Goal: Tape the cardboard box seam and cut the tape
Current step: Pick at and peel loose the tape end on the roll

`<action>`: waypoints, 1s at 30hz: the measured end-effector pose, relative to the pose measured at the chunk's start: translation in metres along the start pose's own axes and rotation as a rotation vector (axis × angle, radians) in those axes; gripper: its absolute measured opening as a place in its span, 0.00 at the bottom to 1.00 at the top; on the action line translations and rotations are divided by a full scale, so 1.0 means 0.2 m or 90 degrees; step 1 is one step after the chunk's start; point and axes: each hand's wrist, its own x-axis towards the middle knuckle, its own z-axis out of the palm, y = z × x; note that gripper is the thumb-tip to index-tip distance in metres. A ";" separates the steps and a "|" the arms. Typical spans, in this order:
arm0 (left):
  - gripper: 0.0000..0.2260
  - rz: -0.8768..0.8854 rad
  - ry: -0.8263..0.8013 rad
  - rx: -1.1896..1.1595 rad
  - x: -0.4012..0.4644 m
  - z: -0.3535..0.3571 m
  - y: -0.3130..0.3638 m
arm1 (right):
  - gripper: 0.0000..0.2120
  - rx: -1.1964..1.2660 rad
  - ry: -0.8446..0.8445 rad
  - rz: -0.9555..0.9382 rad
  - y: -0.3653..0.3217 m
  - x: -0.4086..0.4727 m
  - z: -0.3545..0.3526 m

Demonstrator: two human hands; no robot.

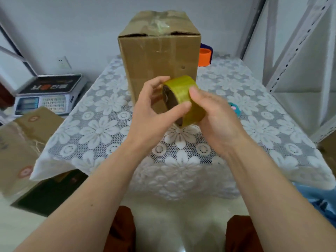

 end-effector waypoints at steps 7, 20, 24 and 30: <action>0.23 -0.170 -0.039 -0.171 -0.01 -0.04 0.02 | 0.15 -0.011 -0.045 -0.024 -0.02 -0.02 0.06; 0.35 -0.022 -0.101 -0.009 -0.02 -0.02 0.04 | 0.17 -0.047 0.097 0.068 -0.08 -0.13 0.03; 0.41 0.072 -0.130 0.153 -0.05 -0.04 0.03 | 0.13 -0.018 0.101 0.089 -0.09 -0.15 0.01; 0.30 -0.030 -0.080 0.048 -0.08 -0.05 0.06 | 0.12 -0.038 0.065 0.063 -0.07 -0.15 0.01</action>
